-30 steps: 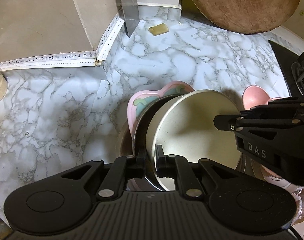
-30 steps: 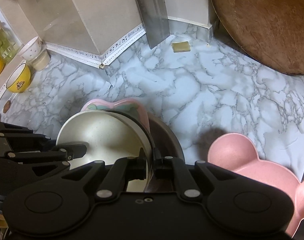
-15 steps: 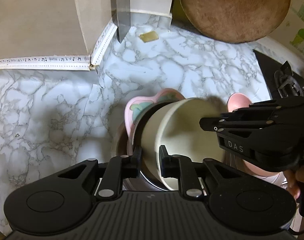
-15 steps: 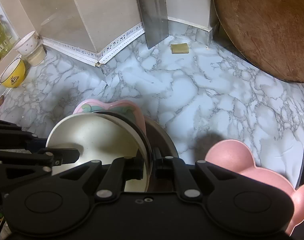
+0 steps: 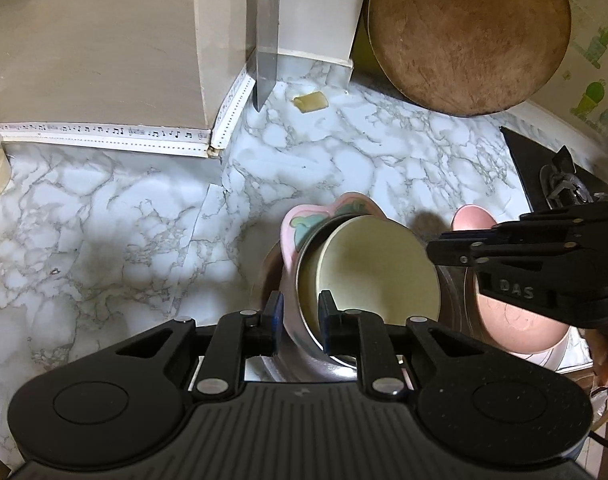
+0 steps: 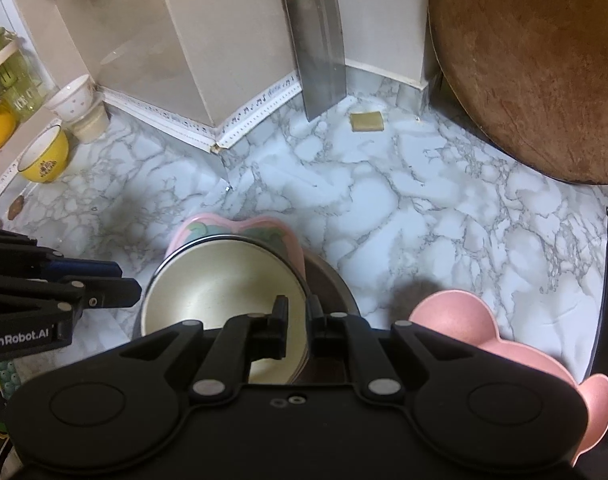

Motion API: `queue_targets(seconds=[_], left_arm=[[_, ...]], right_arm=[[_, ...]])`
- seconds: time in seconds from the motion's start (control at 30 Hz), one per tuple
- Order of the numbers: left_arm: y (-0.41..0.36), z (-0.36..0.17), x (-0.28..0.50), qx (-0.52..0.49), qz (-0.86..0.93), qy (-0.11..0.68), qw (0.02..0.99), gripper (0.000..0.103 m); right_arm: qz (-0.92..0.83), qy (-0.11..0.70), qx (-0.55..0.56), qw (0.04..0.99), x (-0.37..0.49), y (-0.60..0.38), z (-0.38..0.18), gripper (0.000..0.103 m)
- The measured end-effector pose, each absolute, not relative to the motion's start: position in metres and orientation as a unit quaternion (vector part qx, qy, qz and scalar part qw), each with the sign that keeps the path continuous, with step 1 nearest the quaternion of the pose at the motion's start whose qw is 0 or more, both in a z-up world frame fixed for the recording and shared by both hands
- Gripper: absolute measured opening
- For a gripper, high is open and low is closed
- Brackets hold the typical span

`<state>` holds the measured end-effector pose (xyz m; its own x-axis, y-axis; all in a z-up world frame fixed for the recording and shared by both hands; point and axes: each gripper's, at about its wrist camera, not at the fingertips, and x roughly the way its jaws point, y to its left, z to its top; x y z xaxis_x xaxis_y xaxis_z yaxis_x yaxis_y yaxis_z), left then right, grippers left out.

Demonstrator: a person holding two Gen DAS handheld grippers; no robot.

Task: Organize plates and bowls
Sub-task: 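Lower the cream bowl into the pink saucepan and open both grippers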

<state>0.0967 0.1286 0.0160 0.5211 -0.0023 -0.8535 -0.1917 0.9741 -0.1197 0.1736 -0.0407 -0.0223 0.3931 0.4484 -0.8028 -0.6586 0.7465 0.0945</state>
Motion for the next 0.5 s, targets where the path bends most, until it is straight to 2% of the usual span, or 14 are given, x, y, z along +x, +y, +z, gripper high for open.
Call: queue_targets(seconds=[0.1, 0.17, 0.23, 0.43, 0.5], left_arm=[[0.129, 0.016, 0.089, -0.101, 0.055, 0.479, 0.870, 0.024], [0.129, 0.015, 0.084, -0.101, 0.060, 0.471, 0.874, 0.045], [0.129, 0.016, 0.077, -0.100, 0.065, 0.457, 0.881, 0.060], [0.131, 0.014, 0.066, -0.105, 0.066, 0.450, 0.884, 0.064], [0.132, 0.011, 0.062, -0.109, 0.069, 0.447, 0.885, 0.070]], right_arm=[[0.341, 0.427, -0.112, 0.830, 0.165, -0.046, -0.017, 0.009], [0.344, 0.420, -0.108, 0.833, 0.160, -0.049, -0.015, 0.009], [0.349, 0.415, -0.101, 0.834, 0.157, -0.053, -0.014, 0.010], [0.348, 0.403, -0.078, 0.843, 0.148, -0.066, -0.014, 0.012], [0.347, 0.399, -0.068, 0.846, 0.144, -0.072, -0.012, 0.020]])
